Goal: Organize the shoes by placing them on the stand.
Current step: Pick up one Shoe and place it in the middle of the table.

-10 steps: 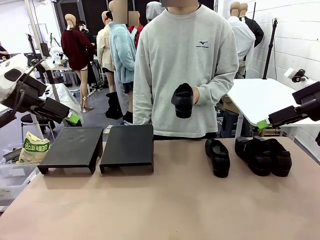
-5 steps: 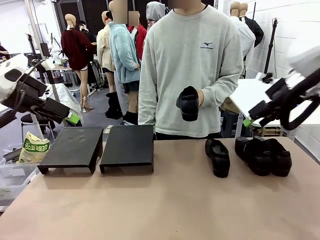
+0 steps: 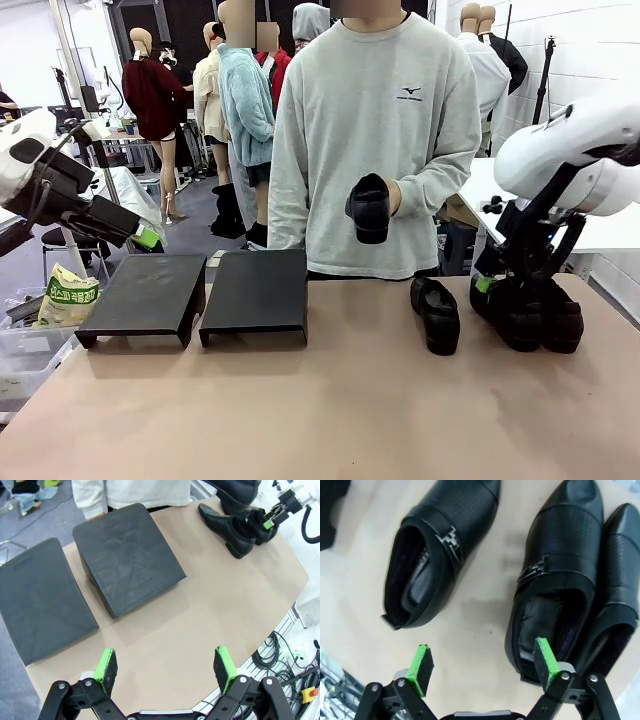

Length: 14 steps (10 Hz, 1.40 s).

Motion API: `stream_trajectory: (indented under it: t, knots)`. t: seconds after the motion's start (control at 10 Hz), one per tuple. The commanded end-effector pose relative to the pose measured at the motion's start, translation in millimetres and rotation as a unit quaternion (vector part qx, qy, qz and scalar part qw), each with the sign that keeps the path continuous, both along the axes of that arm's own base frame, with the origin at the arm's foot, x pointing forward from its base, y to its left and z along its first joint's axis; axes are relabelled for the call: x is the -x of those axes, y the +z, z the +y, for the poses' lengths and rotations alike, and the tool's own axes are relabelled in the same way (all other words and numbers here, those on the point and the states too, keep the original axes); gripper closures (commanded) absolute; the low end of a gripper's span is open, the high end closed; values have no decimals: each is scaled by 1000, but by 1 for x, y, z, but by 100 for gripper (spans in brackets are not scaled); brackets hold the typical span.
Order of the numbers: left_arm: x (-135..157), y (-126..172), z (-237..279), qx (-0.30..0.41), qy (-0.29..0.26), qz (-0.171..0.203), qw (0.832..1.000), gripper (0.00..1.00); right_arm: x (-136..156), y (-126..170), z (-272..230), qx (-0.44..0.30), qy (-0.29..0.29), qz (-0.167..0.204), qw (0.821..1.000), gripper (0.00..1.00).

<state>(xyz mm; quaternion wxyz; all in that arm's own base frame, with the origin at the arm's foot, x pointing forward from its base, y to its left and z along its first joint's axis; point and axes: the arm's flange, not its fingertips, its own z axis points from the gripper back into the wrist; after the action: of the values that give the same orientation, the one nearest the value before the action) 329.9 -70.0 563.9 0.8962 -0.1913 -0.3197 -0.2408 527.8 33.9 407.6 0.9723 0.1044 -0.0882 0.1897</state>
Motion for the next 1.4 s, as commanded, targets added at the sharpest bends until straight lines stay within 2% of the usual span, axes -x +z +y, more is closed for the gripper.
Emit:
stream_trajectory:
  t: [0.0,0.4,1.3]
  knots:
    - [-1,-1,2,1,-4,0,1000,0,-10,4,7,38,0,19,999,0]
    - [-1,-1,2,1,-4,0,1000,0,-20,-16,16,89,3,32,996,0]
    - [-1,-1,2,1,-4,0,1000,0,-20,-59,22,66,6,95,993,0]
